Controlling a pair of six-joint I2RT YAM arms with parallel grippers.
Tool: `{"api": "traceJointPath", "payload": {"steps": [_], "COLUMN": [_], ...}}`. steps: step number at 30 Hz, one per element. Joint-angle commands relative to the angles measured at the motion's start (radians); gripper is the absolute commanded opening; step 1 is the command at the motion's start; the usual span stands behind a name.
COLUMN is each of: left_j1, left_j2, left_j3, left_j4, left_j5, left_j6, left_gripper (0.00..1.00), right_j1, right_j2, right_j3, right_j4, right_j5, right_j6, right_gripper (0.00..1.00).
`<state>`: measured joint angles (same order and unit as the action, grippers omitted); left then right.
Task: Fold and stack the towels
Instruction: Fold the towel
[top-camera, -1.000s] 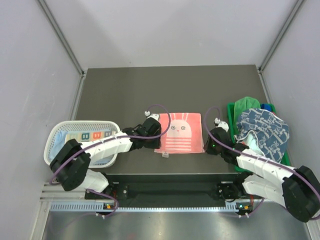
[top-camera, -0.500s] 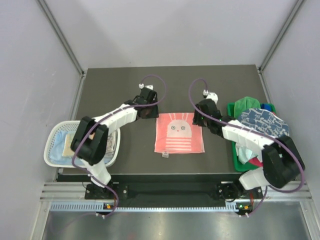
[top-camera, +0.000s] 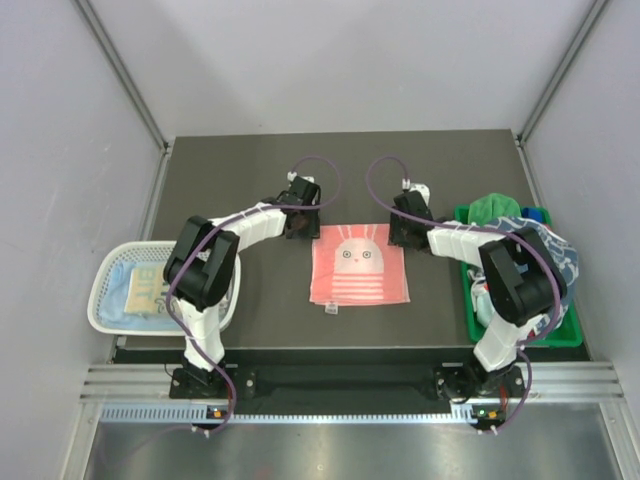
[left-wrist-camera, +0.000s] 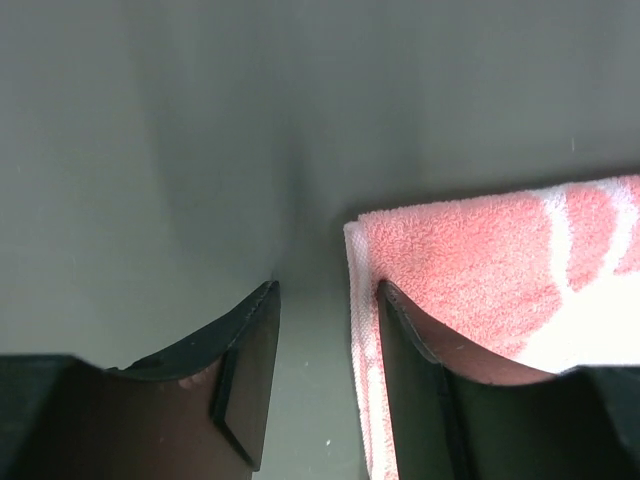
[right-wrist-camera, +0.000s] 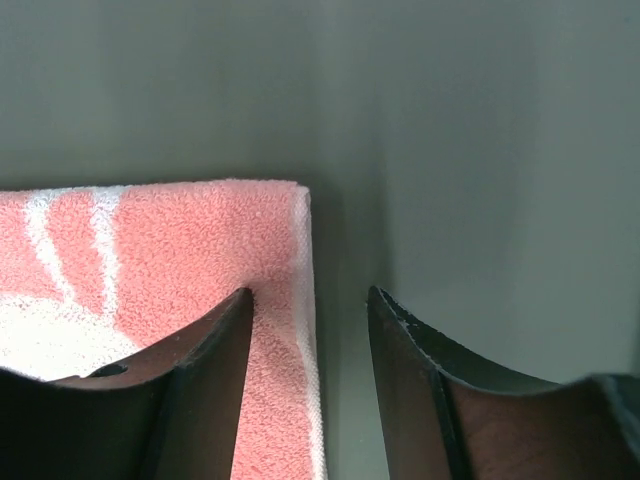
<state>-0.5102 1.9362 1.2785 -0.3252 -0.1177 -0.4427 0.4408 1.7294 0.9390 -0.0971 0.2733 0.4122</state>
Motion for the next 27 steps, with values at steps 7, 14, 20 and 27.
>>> {"api": "traceJointPath", "payload": {"steps": [7, 14, 20, 27], "left_j1": [0.009, 0.021, 0.024, 0.029], "left_j2": [0.043, 0.030, 0.061, 0.086], "left_j3": [0.047, 0.025, 0.039, 0.048], "left_j4": [0.041, 0.092, 0.095, 0.107], "left_j5": [-0.020, 0.030, 0.035, 0.056], "left_j6": [-0.013, -0.034, -0.042, -0.044], "left_gripper": [0.47, 0.47, 0.46, 0.44], "right_j1": [-0.059, -0.074, -0.083, -0.085], "right_j2": [0.018, 0.018, 0.073, 0.090], "right_j3": [0.017, 0.033, 0.064, 0.064], "right_j4": [0.140, 0.198, 0.175, 0.181], "right_j5": [-0.117, -0.160, -0.181, -0.175], "right_j6": [-0.033, -0.041, -0.038, -0.055], "right_gripper": [0.48, 0.47, 0.40, 0.40]}}
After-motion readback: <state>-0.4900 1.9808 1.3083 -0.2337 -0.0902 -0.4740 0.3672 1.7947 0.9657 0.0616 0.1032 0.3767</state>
